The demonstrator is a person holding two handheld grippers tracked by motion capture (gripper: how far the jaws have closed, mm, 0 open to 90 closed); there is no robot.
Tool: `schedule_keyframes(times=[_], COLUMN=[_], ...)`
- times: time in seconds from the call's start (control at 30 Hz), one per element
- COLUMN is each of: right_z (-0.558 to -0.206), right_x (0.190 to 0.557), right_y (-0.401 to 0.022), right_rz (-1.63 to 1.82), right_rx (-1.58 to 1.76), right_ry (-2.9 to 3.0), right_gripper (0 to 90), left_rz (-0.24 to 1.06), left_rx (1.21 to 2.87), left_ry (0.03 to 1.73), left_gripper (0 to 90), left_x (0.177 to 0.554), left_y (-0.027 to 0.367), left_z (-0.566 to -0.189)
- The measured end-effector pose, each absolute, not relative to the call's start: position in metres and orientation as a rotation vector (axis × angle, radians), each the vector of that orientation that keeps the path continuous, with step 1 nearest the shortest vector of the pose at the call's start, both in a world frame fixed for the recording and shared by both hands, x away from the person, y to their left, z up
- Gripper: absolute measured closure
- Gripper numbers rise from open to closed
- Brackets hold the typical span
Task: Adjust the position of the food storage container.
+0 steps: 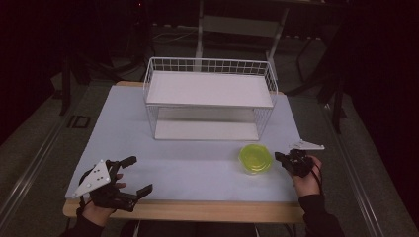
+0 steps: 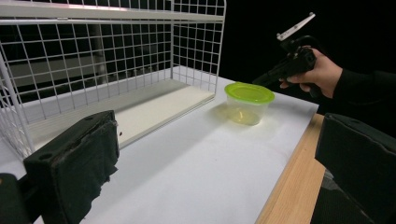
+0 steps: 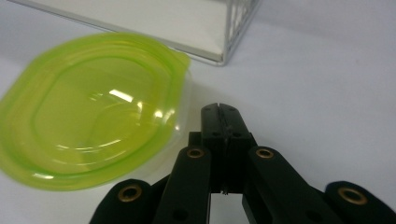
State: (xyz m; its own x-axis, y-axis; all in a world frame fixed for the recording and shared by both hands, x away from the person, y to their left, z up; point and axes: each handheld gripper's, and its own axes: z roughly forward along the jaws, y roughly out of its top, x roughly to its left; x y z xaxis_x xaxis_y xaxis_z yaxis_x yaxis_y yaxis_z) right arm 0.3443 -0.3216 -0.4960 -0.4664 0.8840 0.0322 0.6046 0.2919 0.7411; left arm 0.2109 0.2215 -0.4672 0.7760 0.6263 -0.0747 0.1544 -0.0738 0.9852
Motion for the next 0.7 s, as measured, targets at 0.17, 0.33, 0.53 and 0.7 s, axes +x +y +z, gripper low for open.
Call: schedule_keyframes(times=[0.17, 0.33, 0.53, 0.7], right_z=[-0.509, -0.517, -0.522, -0.523], right_x=[0.350, 0.352, 0.350, 0.348], right_y=[-0.322, -0.314, -0.300, -0.286], right_rz=[0.995, 1.003, 1.020, 1.047], right_rx=[1.379, 1.382, 1.362, 1.321], right_ry=[2.218, 2.270, 2.335, 2.383], right_gripper=[90.0, 90.0, 90.0, 90.0], left_rz=[0.433, 0.434, 0.435, 0.434], left_rx=[1.626, 1.627, 1.630, 1.631], left_ry=[0.630, 0.630, 0.629, 0.629], left_gripper=[0.6, 0.6, 0.6, 0.6], left_x=[0.211, 0.211, 0.211, 0.211], left_y=[0.221, 0.221, 0.221, 0.221], left_z=[-0.467, -0.467, -0.467, -0.467])
